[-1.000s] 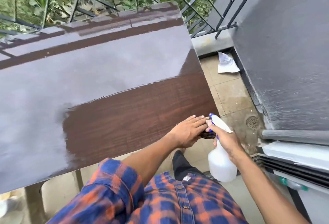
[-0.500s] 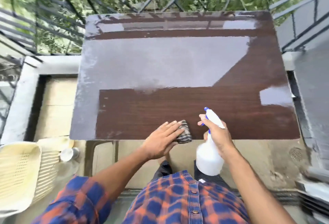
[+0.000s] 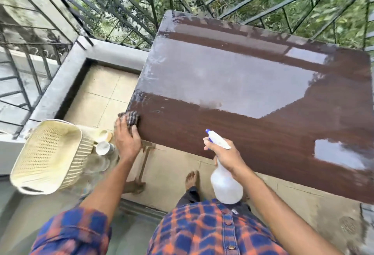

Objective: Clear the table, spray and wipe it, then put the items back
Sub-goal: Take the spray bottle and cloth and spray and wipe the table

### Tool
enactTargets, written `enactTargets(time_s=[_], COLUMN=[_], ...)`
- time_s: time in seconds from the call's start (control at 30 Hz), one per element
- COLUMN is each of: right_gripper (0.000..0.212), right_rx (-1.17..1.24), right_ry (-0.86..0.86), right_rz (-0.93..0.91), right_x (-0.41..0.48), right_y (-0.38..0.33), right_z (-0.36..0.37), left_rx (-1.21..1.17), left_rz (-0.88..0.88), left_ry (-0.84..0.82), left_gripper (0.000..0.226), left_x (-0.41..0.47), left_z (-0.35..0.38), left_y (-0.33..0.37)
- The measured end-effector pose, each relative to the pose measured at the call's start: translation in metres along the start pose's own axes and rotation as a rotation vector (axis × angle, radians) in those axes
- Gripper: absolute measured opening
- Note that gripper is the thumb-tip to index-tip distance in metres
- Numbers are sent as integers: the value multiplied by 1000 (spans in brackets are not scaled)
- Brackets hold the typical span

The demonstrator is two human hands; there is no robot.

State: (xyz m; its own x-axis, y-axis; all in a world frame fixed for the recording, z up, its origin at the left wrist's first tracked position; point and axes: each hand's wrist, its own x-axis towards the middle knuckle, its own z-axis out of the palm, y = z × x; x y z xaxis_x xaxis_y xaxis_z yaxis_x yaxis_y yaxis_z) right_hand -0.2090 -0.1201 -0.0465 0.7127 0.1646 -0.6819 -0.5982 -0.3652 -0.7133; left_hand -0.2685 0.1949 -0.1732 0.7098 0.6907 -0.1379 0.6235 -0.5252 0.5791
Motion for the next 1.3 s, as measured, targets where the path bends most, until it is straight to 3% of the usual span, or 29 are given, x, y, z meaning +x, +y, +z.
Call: enactTargets(time_s=[0.33, 0.63, 0.8, 1.0, 1.1, 1.3], right_gripper=[15, 15, 17, 24, 32, 16], right_rx=[-15, 25, 47, 93, 102, 114], right_ry=[15, 45, 64, 152, 191, 202], right_rz=[-27, -33, -24, -58, -50, -33], right_x=[-3, 5, 19, 31, 34, 44], right_y=[-8, 0, -6, -13, -12, -14], right_z=[5, -30, -52, -97, -119, -142], left_rx=[144, 205, 230, 292, 320, 374], left_rz=[-124, 37, 384, 815, 892, 901], left_ry=[75, -2, -127, -458, -510, -493], left_gripper=[58, 60, 59, 71, 70, 70], left_x=[11, 48, -21, -100, -108, -87], left_z=[13, 55, 111, 184, 199, 204], left_y=[33, 83, 148, 236, 256, 265])
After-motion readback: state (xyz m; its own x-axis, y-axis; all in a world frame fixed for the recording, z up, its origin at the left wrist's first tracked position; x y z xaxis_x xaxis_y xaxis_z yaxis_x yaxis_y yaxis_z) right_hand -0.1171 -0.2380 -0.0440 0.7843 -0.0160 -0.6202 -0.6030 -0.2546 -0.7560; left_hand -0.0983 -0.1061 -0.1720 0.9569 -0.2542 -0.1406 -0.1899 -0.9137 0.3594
